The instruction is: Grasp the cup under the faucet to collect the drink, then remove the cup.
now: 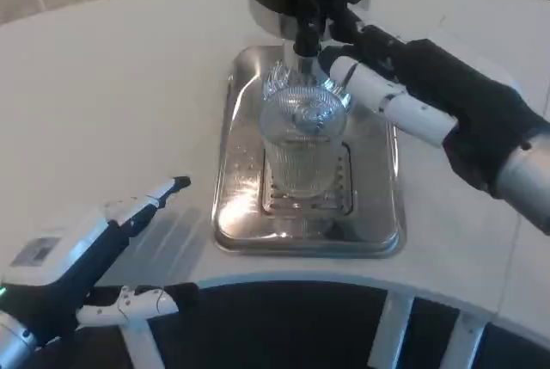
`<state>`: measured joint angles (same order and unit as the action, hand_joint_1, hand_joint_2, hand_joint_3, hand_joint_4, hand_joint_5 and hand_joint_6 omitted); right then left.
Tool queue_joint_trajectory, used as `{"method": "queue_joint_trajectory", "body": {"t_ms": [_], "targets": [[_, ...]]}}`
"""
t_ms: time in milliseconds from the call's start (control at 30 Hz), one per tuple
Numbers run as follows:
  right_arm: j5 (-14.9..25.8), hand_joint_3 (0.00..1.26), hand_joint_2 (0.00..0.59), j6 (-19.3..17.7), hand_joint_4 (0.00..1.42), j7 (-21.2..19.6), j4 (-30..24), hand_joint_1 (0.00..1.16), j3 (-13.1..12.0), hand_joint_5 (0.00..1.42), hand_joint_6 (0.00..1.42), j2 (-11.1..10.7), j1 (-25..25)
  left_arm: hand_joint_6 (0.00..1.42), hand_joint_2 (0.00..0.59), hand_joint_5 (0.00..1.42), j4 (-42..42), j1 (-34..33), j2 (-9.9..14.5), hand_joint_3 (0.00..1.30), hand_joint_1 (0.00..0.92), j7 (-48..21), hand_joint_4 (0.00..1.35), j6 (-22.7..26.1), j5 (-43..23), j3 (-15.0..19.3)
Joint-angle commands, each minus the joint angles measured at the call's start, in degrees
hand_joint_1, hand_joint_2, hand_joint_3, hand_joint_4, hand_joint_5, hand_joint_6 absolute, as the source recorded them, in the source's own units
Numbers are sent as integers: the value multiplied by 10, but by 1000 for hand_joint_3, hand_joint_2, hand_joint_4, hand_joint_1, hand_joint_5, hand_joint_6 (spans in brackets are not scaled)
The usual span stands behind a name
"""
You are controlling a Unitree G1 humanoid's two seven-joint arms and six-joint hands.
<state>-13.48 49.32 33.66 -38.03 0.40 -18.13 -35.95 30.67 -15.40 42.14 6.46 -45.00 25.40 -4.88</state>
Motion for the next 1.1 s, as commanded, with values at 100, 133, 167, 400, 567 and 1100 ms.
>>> {"method": "queue_joint_trajectory", "body": {"t_ms": [100, 133, 167, 400, 567, 1100], "targets": [[36, 0, 468, -16, 0, -20, 22, 198, 16, 0, 30, -14, -27, 203, 56, 169, -18, 24, 6, 108, 43, -11, 89, 10, -1, 16], [40, 0, 466, -16, 0, -21, 25, 197, 18, 0, 30, -17, -30, 203, 56, 169, -20, 26, 6, 108, 43, -12, 89, 10, -1, 17], [43, 0, 464, -16, 0, -23, 27, 195, 19, 0, 31, -18, -34, 202, 56, 169, -22, 27, 6, 108, 43, -13, 89, 11, -2, 19], [72, 0, 458, -14, 0, -37, 40, 186, 34, 0, 31, -30, -77, 202, 56, 169, -36, 40, 5, 108, 43, -21, 89, 18, -5, 29], [84, 0, 457, -10, 0, -45, 40, 182, 41, 0, 31, -34, -95, 202, 56, 169, -40, 43, 5, 108, 43, -25, 89, 21, -7, 32], [102, 0, 451, -21, 0, -48, 51, 122, 75, 0, 20, -52, -88, 202, 56, 169, -30, 41, 3, 108, 43, -41, 89, 22, -13, 41]]}}
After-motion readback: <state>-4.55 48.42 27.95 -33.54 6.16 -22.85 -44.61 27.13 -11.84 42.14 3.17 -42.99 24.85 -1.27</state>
